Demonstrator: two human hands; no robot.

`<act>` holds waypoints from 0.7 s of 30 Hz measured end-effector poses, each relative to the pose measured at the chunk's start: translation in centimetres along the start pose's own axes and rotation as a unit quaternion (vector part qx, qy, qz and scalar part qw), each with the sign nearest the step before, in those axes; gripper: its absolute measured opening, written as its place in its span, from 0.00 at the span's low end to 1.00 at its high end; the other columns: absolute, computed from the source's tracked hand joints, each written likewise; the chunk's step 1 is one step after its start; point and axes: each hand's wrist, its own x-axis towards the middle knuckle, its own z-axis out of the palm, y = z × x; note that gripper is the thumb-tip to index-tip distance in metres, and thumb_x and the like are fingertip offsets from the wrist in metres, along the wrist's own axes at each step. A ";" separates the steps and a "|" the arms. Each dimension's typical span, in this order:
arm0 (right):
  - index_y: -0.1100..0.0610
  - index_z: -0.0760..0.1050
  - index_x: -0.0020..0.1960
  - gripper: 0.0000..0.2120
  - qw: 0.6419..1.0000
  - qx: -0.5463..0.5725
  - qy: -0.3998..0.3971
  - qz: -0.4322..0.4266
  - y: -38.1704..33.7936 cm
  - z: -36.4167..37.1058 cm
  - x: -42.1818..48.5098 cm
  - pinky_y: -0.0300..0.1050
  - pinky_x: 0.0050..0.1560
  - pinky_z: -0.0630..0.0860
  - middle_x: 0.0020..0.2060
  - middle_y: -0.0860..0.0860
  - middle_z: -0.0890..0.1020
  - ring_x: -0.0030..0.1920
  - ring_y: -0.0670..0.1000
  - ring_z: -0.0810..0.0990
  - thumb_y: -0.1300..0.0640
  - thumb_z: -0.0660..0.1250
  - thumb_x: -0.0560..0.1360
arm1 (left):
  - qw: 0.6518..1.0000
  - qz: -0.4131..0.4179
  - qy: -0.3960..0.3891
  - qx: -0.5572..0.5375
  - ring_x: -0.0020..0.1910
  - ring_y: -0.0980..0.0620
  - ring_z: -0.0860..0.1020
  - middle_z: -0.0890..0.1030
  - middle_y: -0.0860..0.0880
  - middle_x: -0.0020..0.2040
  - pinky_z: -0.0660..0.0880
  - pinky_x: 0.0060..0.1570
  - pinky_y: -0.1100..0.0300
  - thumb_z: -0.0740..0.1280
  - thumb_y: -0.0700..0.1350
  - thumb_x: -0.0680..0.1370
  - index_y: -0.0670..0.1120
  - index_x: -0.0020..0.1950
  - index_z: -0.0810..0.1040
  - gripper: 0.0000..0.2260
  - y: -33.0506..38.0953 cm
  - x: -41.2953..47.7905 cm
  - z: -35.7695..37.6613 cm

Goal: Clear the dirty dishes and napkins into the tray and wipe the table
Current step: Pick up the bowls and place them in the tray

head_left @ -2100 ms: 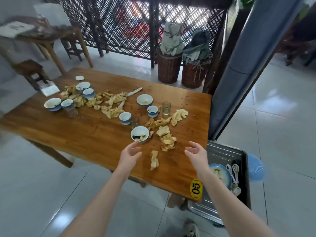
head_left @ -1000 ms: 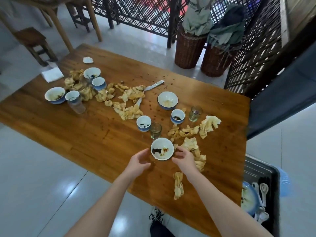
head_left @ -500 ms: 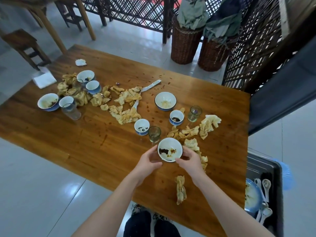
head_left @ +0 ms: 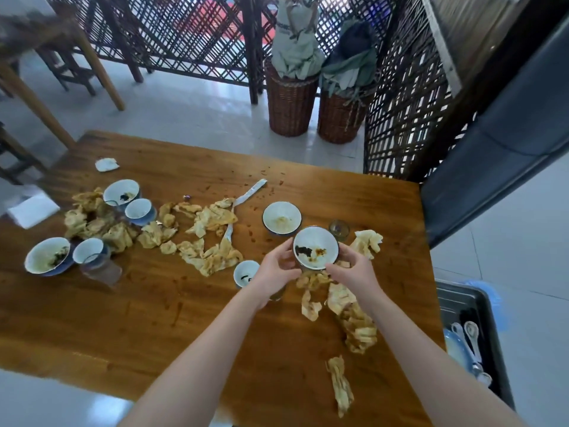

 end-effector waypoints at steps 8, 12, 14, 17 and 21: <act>0.51 0.70 0.69 0.29 1.000 -0.004 -0.028 0.001 -3.5 3.9 5.7 0.39 0.52 0.75 0.52 0.39 0.78 0.50 0.38 0.75 0.59 0.74 0.70 | 0.999 -0.012 0.018 0.028 0.65 0.51 0.72 0.73 0.50 0.67 0.71 0.65 0.52 0.69 0.35 0.76 0.54 0.76 0.62 0.33 1.0 6.0 -5.2; 0.51 0.70 0.69 0.29 0.999 -0.007 -0.027 0.015 -4.5 5.3 8.6 0.40 0.49 0.78 0.49 0.38 0.77 0.47 0.37 0.74 0.61 0.74 0.71 | 0.999 -0.003 0.022 0.031 0.64 0.54 0.71 0.74 0.55 0.64 0.68 0.59 0.58 0.69 0.35 0.76 0.55 0.75 0.65 0.31 0.8 8.8 -6.8; 0.52 0.70 0.69 0.29 0.999 -0.023 -0.028 0.017 -4.7 6.0 9.9 0.43 0.52 0.78 0.46 0.35 0.75 0.46 0.38 0.74 0.62 0.74 0.71 | 0.999 -0.004 0.020 0.026 0.66 0.54 0.70 0.72 0.56 0.67 0.68 0.61 0.58 0.69 0.36 0.76 0.55 0.75 0.64 0.31 0.5 10.0 -7.4; 0.53 0.70 0.69 0.29 0.998 -0.046 -0.029 0.016 -4.8 6.8 11.3 0.31 0.41 0.74 0.43 0.33 0.73 0.44 0.36 0.75 0.62 0.74 0.71 | 0.999 -0.019 0.016 0.028 0.72 0.54 0.64 0.66 0.55 0.74 0.64 0.70 0.53 0.70 0.40 0.76 0.54 0.77 0.61 0.32 -0.3 11.3 -8.0; 0.52 0.72 0.68 0.27 0.997 -0.062 -0.021 0.031 -4.5 7.3 12.4 0.23 0.28 0.69 0.41 0.32 0.74 0.39 0.31 0.75 0.63 0.74 0.71 | 0.997 -0.025 0.000 0.070 0.76 0.53 0.56 0.56 0.52 0.78 0.57 0.74 0.54 0.71 0.44 0.76 0.53 0.77 0.60 0.33 -1.3 12.7 -8.5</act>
